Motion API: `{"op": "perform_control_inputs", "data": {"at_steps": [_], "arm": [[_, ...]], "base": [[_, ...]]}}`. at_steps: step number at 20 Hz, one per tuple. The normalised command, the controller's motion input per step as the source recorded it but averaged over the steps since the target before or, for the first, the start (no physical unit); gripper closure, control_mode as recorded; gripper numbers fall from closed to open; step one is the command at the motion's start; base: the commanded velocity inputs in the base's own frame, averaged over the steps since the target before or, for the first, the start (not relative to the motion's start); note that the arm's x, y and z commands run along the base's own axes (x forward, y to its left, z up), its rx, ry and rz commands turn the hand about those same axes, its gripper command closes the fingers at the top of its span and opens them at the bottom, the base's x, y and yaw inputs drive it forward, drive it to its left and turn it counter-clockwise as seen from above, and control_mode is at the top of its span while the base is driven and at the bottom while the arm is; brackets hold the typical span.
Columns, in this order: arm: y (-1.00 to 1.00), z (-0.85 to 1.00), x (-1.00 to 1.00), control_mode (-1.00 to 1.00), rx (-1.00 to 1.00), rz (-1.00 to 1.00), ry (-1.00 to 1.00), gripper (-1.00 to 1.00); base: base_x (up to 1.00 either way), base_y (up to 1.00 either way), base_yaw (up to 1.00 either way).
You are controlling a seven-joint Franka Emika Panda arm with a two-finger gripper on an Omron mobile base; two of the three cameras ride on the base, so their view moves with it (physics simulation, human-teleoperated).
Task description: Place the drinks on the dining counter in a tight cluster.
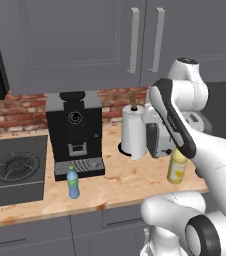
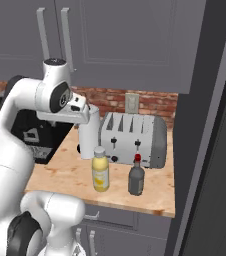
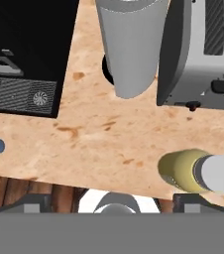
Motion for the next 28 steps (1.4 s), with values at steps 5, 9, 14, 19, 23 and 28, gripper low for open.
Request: {"op": "perform_control_inputs", "data": {"at_steps": [5,9,14,19,23,28], "arm": [[-0.15,-0.29,-0.42,-1.00,0.00,0.00,0.03,-1.00],[-0.34,-0.20,-0.16,-1.00,-0.04,0.00,0.14,-1.00],[-0.60,-0.03,0.19,-1.00,-0.13,0.00,0.30,-1.00],[-0.66,0.00,0.39,-1.00,-0.07,0.00,0.25,-1.00],[-0.27,0.00,0.12,-1.00,0.00,0.00,0.02,-1.00],[-0.13,-0.14,0.00,-1.00,0.04,0.00,0.00,-1.00]], "base": [[0.00,0.00,0.00],[0.00,0.00,0.00],[0.00,0.00,0.00],[0.00,0.00,0.00],[0.00,0.00,0.00],[0.00,0.00,0.00]]}}
